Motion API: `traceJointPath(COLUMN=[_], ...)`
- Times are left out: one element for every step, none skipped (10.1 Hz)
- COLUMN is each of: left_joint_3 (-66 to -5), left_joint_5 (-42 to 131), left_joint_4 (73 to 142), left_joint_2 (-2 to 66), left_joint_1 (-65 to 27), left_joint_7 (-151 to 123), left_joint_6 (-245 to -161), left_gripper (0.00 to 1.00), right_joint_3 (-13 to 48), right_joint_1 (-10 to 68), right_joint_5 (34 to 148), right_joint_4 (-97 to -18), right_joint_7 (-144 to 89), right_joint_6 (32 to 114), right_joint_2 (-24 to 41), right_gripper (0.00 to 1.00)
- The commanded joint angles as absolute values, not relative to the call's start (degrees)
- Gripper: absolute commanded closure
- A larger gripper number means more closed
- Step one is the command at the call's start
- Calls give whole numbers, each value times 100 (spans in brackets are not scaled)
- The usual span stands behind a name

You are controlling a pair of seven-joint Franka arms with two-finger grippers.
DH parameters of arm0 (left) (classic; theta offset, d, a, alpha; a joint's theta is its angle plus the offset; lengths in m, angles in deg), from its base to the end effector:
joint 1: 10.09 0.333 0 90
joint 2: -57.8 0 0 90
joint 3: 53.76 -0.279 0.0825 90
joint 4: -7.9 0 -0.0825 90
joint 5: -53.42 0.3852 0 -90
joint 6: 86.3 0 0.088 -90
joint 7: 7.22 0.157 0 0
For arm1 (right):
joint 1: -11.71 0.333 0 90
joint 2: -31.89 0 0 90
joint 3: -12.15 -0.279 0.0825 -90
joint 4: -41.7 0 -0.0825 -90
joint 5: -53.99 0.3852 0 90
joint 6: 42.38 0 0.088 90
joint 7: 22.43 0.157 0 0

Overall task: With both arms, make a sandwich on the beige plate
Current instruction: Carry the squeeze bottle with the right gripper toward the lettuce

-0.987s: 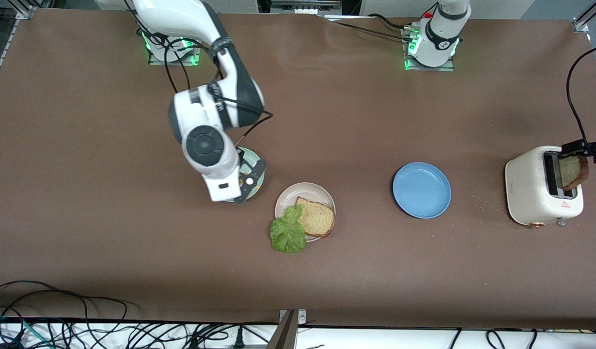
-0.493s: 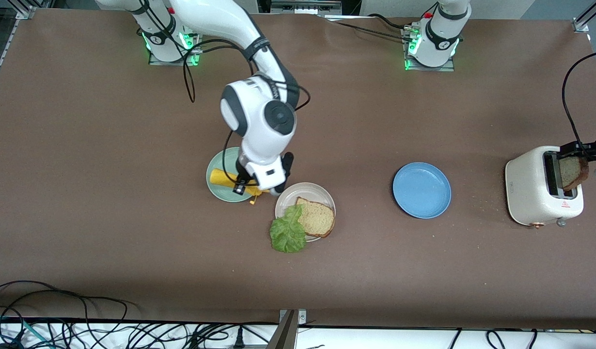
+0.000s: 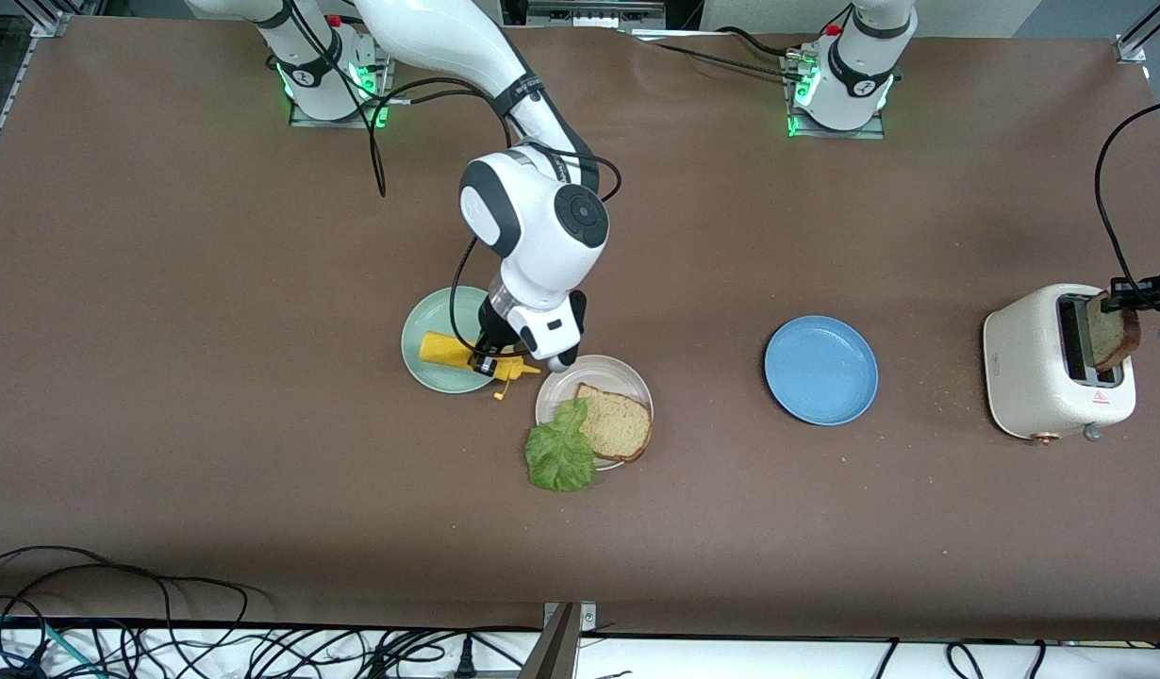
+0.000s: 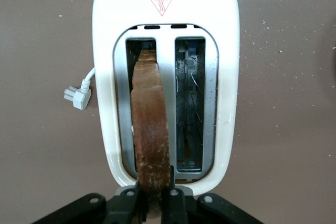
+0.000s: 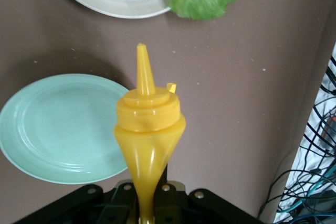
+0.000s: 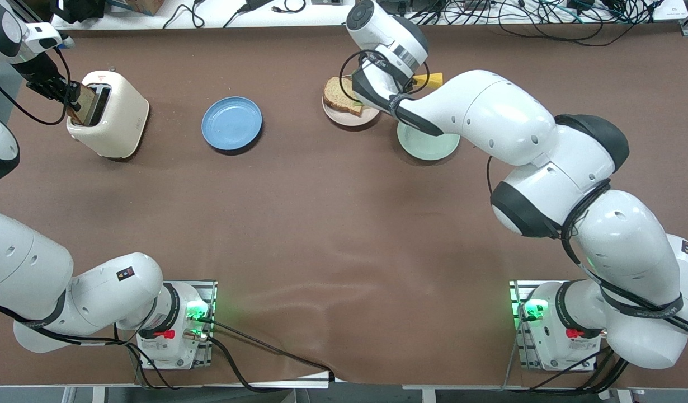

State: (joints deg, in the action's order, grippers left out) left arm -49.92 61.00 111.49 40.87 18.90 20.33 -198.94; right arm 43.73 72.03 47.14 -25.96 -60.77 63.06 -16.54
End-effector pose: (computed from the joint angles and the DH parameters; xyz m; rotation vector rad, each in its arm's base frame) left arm 0.5366 0.2690 0.2847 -3.0990 0.1546 0.2580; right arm 0.5898 0.4028 0.2608 2.0461 1.6398 -0.1521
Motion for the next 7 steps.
traceJointPath(left_joint_3=[-4972,-4980,-4981,-4981,-4972,-4972,-4963], left_joint_5=[6028,6019,6036,6037,6028,5984,5958], left_joint_4=[11038,10934,10811,10636,10269,9812,9495], left_joint_2=[4083,4083,4075,4048,3952,3830,3741], left_joint_1=[1918,1918,1918,1918,1909,1892,1848], left_joint_7=[2143,2143,2152,2152,2152,2161,2161], left_joint_6=[-19775,-19758,-19670,-19513,-19146,-18690,-18407], left_gripper=[100,100,100,100,100,100,100], right_joint_3=[4422,4510,4546,4546,4563,4564,4572], right_joint_1=[7060,6851,6614,6263,5947,5630,5392], right_joint_5=[5271,5685,6298,6878,7632,8292,8760], right_joint_4=[-2456,-2439,-2448,-2448,-2439,-2439,-2439], right_joint_7=[-6347,-6678,-6891,-7058,-7425,-7855,-8173], right_joint_6=[6168,6029,5940,5722,5494,5422,5212], right_joint_2=[-1540,-1470,-1356,-1294,-1294,-1294,-1294], right_gripper=[100,100,100,100,100,100,100])
